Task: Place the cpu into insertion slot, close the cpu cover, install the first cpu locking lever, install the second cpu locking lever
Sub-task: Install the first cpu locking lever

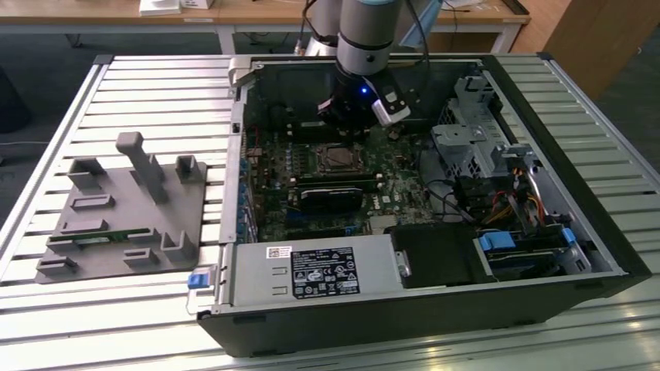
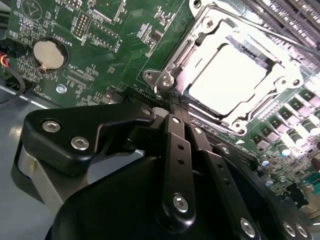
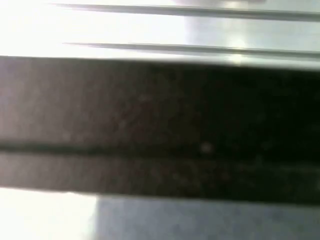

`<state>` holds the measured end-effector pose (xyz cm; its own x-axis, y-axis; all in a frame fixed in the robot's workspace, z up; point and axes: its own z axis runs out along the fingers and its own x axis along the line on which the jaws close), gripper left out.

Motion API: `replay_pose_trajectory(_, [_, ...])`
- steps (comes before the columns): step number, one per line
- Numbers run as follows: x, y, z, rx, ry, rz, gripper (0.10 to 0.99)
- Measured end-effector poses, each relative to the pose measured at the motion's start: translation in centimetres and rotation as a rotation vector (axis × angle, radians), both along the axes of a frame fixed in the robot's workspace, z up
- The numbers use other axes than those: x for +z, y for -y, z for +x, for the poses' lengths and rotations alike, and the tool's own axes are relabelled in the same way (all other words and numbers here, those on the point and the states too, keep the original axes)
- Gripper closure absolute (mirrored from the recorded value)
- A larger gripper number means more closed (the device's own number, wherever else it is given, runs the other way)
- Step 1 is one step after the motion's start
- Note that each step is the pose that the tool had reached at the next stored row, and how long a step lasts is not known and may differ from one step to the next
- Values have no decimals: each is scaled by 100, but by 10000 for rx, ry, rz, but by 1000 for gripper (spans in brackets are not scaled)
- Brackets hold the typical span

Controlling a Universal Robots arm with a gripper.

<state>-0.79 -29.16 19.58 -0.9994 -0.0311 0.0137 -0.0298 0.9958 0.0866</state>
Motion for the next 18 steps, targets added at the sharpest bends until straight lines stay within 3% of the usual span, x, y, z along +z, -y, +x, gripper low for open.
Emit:
replay_pose_trajectory(3, [14, -2, 0, -2, 4, 36, 980])
replay_pose_trajectory(9, [150, 0, 0, 0, -1, 26, 980])
replay_pose_trajectory(18, [158, 45, 0, 0, -1, 26, 980])
